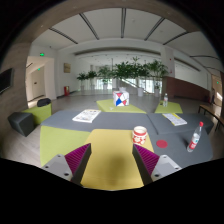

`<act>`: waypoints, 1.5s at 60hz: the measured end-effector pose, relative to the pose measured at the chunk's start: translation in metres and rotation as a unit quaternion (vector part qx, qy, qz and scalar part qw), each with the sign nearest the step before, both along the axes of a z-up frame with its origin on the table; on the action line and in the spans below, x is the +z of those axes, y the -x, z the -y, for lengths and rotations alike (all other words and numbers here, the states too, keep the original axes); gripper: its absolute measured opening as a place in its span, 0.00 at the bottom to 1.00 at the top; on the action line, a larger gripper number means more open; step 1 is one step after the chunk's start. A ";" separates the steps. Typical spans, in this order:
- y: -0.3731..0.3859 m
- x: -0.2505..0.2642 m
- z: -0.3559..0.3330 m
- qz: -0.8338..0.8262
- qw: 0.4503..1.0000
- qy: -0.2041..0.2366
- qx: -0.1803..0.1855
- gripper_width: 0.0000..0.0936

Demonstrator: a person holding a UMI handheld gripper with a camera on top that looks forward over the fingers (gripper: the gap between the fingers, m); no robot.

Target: Pour water

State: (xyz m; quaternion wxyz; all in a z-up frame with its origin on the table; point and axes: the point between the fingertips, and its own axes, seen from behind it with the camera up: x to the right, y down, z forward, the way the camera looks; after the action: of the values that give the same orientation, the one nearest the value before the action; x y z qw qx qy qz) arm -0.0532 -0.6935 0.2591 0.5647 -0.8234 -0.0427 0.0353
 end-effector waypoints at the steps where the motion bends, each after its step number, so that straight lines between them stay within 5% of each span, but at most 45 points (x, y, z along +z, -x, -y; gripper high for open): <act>1: -0.002 -0.001 0.000 0.000 1.000 0.001 -0.004 0.91; 8: -0.032 -0.019 0.003 0.007 0.999 0.014 -0.031 0.91; 30: -0.303 -0.144 -0.026 0.055 0.986 0.065 -0.147 0.91; 60: -0.571 -0.177 -0.162 0.044 0.970 0.002 -0.240 0.89; 65: -0.589 -0.177 -0.183 0.044 0.969 -0.010 -0.242 0.84; 71: -0.590 -0.180 -0.207 0.038 0.972 -0.021 -0.233 0.56; 82: -0.600 -0.175 -0.206 0.051 0.965 -0.033 -0.255 0.36; 90: -0.591 -0.162 -0.209 0.090 0.959 -0.029 -0.268 0.36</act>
State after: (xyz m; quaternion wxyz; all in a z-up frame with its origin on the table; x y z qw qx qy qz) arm 0.5377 -0.4843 0.0969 0.5706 -0.7880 0.1280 -0.1926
